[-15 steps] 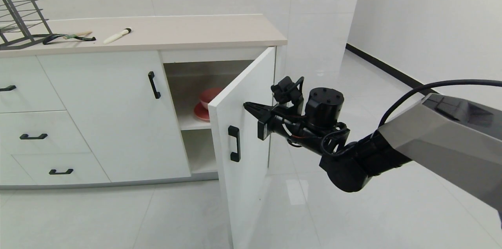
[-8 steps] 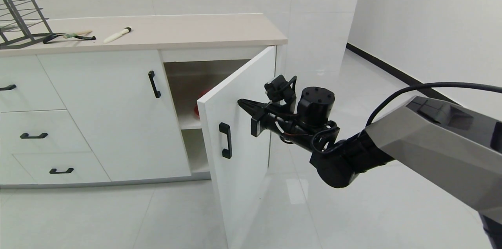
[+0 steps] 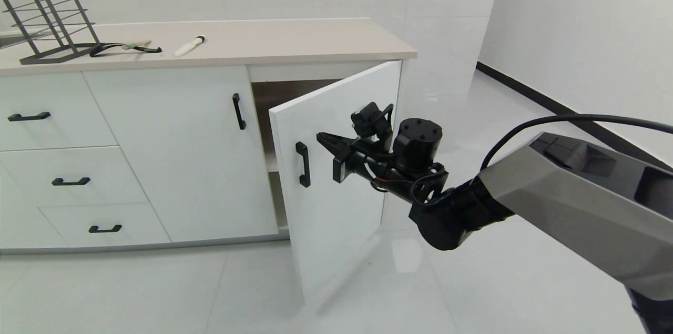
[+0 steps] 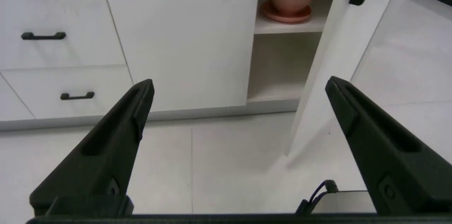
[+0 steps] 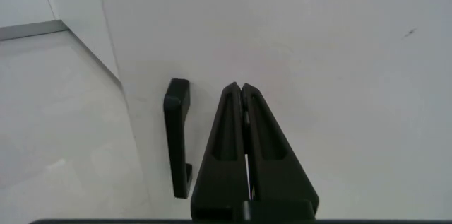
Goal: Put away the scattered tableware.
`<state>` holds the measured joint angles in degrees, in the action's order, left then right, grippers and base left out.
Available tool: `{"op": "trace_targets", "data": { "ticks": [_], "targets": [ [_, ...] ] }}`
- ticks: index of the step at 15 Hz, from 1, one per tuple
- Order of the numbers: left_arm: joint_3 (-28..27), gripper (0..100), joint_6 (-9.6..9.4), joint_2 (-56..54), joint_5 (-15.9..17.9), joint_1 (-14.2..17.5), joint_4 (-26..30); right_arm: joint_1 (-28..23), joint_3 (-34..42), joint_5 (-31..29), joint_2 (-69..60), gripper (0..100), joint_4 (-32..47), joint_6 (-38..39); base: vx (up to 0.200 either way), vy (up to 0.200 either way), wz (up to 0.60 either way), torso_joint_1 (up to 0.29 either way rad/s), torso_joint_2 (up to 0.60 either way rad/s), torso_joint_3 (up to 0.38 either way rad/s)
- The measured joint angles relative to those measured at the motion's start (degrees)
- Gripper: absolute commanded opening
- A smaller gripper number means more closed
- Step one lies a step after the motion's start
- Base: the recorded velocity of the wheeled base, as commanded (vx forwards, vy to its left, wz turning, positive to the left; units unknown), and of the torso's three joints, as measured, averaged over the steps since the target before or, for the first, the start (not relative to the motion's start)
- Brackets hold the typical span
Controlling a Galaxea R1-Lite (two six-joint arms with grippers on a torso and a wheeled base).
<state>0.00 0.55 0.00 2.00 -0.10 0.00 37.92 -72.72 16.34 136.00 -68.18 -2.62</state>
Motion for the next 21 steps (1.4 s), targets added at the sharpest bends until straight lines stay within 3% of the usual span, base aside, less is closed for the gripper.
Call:
{"op": "trace_targets", "data": {
  "ticks": [7, 10, 14, 17, 21],
  "targets": [
    [0.00, 100, 0.21, 0.00, -0.01, 0.00, 0.00, -0.06, -0.22, -2.62, -0.30, 0, -0.09, 1.34, 0.000, 0.000, 0.00, 0.000, 0.00, 0.000],
    [0.00, 100, 0.35, 0.00, -0.06, 0.02, -0.07, -1.00, 3.45, -2.74, -4.90, 0, -0.09, 1.76, 0.000, 0.000, 0.00, 0.000, 0.00, 0.000],
    [0.00, 100, 0.32, 0.00, -0.01, 0.00, -0.02, -3.12, 16.27, -2.30, -16.92, 0, -1.21, 1.84, 0.050, 0.150, 0.00, 0.001, 0.00, 0.001],
    [0.00, 100, 0.35, 0.00, -0.04, 0.00, -0.02, -5.38, 31.16, -2.08, -31.34, 0, -1.76, 1.91, 0.200, 0.200, 0.00, -0.002, 0.00, 0.002],
    [0.00, 100, 0.32, 0.00, 0.00, 0.00, 0.00, -11.01, 52.30, -1.26, -53.86, 0, -1.52, 1.69, 0.000, 0.200, 0.00, 0.005, 0.00, 0.005]
  ]
}}
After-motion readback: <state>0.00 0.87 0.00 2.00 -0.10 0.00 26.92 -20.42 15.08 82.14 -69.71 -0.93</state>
